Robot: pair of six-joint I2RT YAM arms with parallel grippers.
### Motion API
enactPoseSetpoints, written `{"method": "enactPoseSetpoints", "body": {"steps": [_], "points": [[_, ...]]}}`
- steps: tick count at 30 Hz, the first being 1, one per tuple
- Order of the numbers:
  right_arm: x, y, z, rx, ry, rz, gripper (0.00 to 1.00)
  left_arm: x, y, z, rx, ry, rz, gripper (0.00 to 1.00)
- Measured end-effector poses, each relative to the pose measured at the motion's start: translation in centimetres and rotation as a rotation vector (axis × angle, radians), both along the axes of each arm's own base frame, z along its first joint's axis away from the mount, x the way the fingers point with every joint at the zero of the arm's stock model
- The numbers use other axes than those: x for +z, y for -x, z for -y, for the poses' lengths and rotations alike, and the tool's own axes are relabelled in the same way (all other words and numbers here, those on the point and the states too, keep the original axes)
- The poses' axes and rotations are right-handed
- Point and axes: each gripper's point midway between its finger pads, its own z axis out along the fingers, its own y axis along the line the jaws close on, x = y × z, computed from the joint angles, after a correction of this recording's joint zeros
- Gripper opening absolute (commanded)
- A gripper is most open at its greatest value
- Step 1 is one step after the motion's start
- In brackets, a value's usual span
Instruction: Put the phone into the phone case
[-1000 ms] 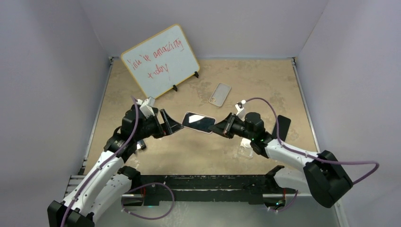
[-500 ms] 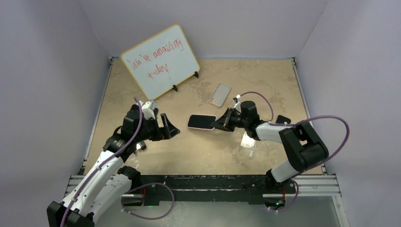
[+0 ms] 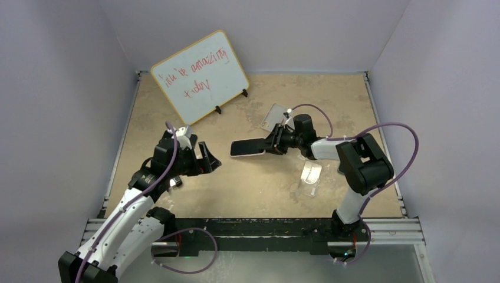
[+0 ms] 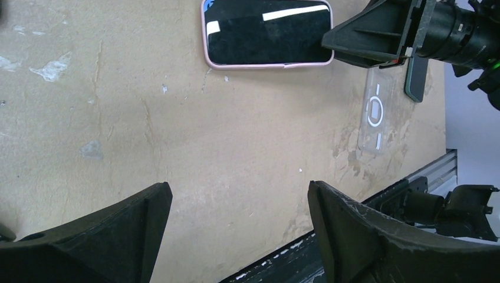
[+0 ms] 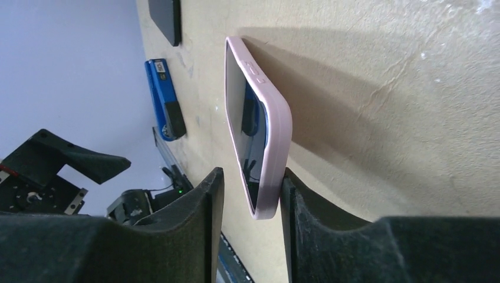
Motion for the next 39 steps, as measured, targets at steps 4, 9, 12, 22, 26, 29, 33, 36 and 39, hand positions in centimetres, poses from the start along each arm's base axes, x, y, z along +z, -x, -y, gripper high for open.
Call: {"method": "enactPoseSetpoints", "body": {"steps": [4, 9, 12, 22, 26, 29, 33, 36, 39], "points": [[-0.6, -0.4, 0.6, -0.017, 0.049, -0.016, 0.50, -0.4, 0.0, -0.5, 0.022, -0.021, -0.009, 0.89], [-2.2, 0.0, 2.3, -0.063, 0.138, -0.079, 0.60, -0.6, -0.2, -1.1, 0.055, -0.046, -0.011, 0.89], [-2.1, 0.2, 3.3, -0.091, 0.185, -0.093, 0.61, -0.5, -0.2, -1.4, 0.068, -0.051, -0.004, 0.89], [1.5, 0.8, 8.1, -0.293, 0.400, -0.100, 0.61, 0.1, -0.4, -1.4, 0.069, -0.062, -0.012, 0.89], [2.8, 2.0, 10.6, -0.411, 0.463, -0.118, 0.60, 1.6, -0.8, -1.3, 0.053, -0.075, 0.009, 0.89], [3.1, 3.3, 12.5, -0.500, 0.496, -0.127, 0.58, 3.4, -1.3, -1.3, 0.033, -0.094, 0.057, 0.90], [1.3, 5.2, 15.0, -0.589, 0.579, -0.174, 0.55, 5.2, -1.8, -2.0, 0.022, -0.144, 0.124, 0.91], [-0.5, 6.3, 16.1, -0.601, 0.645, -0.222, 0.52, 5.6, -2.0, -2.8, 0.040, -0.182, 0.154, 0.91], [-1.5, 6.5, 16.4, -0.592, 0.680, -0.244, 0.49, 5.7, -2.0, -3.3, 0.056, -0.198, 0.170, 0.91]]}}
